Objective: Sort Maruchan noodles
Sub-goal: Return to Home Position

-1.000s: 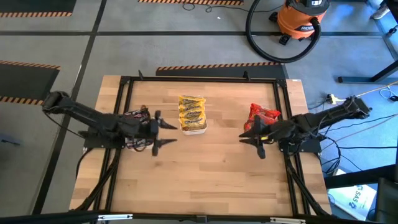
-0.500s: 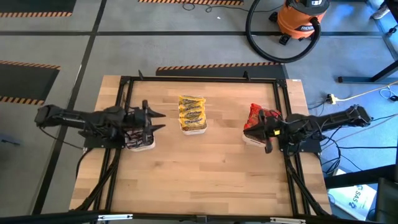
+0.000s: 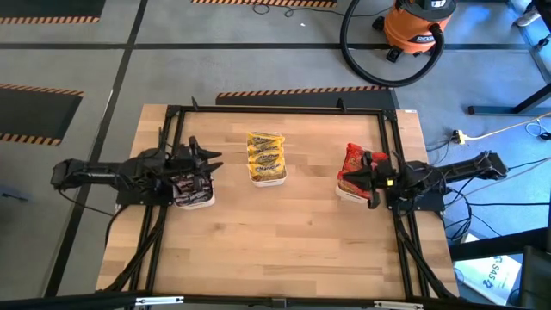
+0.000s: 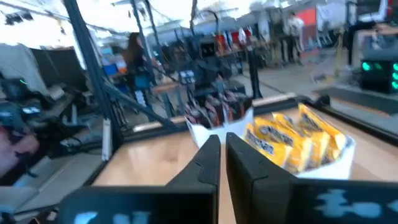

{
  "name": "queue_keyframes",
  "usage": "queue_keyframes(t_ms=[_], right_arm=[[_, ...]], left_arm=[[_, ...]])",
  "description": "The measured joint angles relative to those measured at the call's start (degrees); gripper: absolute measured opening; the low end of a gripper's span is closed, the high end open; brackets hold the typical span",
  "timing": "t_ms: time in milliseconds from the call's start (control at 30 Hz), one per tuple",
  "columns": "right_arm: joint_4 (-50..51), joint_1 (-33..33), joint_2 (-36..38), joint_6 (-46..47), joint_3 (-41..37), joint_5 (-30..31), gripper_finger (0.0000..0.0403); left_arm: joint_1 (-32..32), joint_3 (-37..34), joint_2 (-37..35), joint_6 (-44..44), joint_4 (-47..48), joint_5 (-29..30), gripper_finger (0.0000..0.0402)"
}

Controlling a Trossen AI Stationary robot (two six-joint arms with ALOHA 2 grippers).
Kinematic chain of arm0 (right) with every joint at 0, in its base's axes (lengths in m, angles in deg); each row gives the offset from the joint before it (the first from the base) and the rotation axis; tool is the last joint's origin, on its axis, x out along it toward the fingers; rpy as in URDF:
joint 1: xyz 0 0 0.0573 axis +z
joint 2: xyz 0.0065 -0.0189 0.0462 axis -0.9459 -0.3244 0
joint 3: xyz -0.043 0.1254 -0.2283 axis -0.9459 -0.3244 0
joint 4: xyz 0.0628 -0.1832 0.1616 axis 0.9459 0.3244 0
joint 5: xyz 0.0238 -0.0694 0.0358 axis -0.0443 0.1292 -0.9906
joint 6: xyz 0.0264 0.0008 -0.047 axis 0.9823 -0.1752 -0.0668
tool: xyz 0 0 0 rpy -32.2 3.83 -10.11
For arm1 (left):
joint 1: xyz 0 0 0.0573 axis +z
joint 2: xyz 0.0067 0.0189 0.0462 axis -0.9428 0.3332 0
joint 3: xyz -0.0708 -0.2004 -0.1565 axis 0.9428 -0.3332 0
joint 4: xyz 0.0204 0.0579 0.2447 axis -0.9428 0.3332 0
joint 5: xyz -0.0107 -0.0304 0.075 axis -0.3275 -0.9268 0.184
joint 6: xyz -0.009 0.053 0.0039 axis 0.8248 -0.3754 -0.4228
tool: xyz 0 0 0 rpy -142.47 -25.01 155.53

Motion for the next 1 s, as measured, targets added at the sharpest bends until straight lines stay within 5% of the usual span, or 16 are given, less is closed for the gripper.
queue_keyframes(t_ms=[433, 733, 1000], right_arm=[[-3.3, 0.0, 4.4, -1.8, -3.8, -7.6, 0.001], [4.7, 0.0, 9.2, -0.2, -3.8, -6.3, 0.001], [14.5, 0.0, 16.5, 1.2, -3.8, -12.2, 0.001]], left_arm=[[0.0, -5.9, -11.1, 0.1, 1.4, 3.5, 0.0147], [0.0, -6.0, -16.9, 1.0, 8.3, 3.3, 0.0148], [0.0, -6.0, -16.9, 1.0, 9.2, 4.1, 0.0148]])
